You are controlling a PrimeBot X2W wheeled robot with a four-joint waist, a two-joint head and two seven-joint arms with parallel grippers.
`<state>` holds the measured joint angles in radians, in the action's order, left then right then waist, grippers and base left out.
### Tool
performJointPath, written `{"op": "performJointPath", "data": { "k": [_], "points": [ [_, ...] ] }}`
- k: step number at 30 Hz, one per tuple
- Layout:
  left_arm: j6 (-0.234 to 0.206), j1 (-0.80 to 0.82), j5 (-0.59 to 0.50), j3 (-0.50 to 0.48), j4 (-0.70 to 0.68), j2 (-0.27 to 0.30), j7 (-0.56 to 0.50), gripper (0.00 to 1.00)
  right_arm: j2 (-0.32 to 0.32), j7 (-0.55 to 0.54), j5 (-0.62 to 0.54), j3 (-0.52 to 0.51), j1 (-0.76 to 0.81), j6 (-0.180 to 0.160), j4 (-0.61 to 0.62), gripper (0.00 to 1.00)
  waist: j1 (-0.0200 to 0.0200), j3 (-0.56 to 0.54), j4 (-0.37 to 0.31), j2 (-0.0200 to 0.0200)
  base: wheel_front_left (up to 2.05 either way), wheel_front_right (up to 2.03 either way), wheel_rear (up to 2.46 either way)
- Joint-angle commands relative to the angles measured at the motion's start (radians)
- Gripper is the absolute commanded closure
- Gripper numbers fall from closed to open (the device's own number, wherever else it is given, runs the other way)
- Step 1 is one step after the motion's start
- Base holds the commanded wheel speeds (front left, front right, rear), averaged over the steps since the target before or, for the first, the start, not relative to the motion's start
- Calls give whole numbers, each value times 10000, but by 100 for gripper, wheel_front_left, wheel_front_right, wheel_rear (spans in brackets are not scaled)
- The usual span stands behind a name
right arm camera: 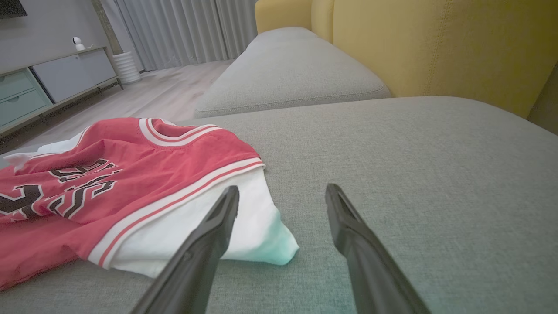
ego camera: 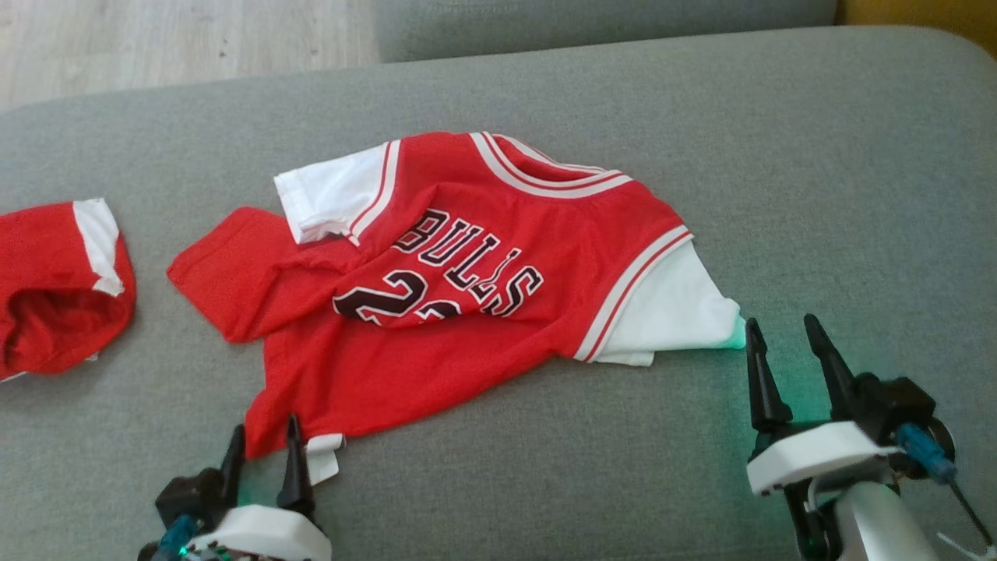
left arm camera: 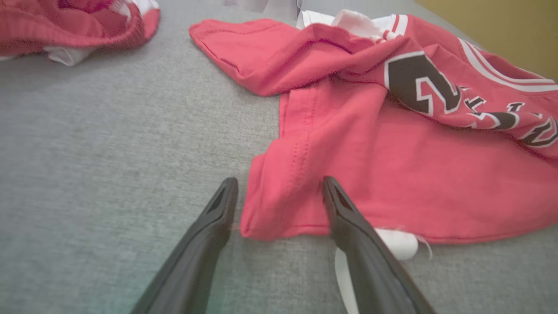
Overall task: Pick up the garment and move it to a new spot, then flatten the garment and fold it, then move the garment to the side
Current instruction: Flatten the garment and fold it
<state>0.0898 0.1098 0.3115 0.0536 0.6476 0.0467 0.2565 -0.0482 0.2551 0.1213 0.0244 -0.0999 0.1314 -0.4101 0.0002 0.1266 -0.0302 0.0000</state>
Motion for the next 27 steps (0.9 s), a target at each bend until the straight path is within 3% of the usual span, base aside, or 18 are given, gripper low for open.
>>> {"op": "performJointPath", "data": {
  "k": [1, 6, 7, 9, 27],
  "points": [
    [71, 341, 120, -113, -43, 37, 53, 0, -21, 67, -63, 204, -522, -7, 248, 0, -2, 100, -46, 0, 0, 0, 0],
    [194, 529, 608, 375, 517, 36, 53, 0, -20, 67, -73, 210, -614, -7, 176, 0, -2, 211, -91, 0, 0, 0, 0],
    [201, 568, 668, 472, 612, 36, 53, 17, -20, 67, -71, 218, -627, -7, 141, 0, -2, 224, -95, 0, 0, 0, 0],
    [206, 656, 770, 626, 751, 36, 53, 100, -20, 67, -76, 226, -657, -7, 52, 0, -2, 250, -79, 0, 0, 0, 0],
    [237, 932, 298, 817, 266, 36, 53, 100, -20, 67, -498, -182, -2317, -7, -3304, 0, -2, 898, 601, 0, 0, 0, 0]
  ]
}}
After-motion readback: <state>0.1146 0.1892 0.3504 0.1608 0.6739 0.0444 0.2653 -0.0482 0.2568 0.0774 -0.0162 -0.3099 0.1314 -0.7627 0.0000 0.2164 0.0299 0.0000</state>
